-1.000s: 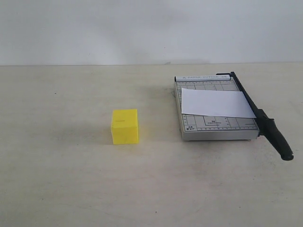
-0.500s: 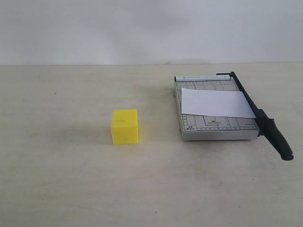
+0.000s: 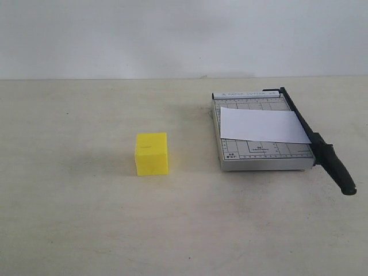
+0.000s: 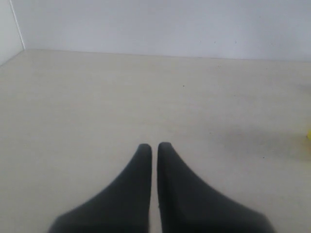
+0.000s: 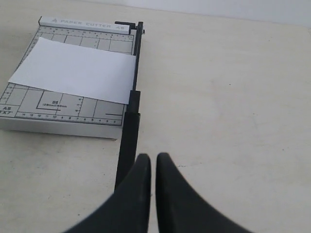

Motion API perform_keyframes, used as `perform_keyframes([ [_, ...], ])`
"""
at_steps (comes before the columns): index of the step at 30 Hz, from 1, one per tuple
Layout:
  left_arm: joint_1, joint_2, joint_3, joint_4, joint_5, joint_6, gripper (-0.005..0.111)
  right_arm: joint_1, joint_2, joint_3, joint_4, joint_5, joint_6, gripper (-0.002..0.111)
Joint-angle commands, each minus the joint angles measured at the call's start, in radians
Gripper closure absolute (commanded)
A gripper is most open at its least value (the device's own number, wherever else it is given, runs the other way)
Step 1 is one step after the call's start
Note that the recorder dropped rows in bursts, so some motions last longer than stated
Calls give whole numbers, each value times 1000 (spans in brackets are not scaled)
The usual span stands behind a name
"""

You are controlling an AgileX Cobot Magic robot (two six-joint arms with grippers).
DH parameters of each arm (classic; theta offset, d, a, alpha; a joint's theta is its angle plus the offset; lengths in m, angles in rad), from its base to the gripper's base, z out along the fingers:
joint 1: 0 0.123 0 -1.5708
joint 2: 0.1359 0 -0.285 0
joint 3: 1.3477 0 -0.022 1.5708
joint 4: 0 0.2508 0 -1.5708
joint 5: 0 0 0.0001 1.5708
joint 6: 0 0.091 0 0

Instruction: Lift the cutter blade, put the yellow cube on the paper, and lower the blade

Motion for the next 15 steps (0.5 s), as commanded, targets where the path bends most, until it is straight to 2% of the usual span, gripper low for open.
perform_keyframes([
  [1,3,-4,-2,-14,-2,-14,102,-2,-4,2,-24,-19,0,104],
  [15,3,-4,-2,-14,-2,-14,102,-2,-4,2,-24,30,101,104],
])
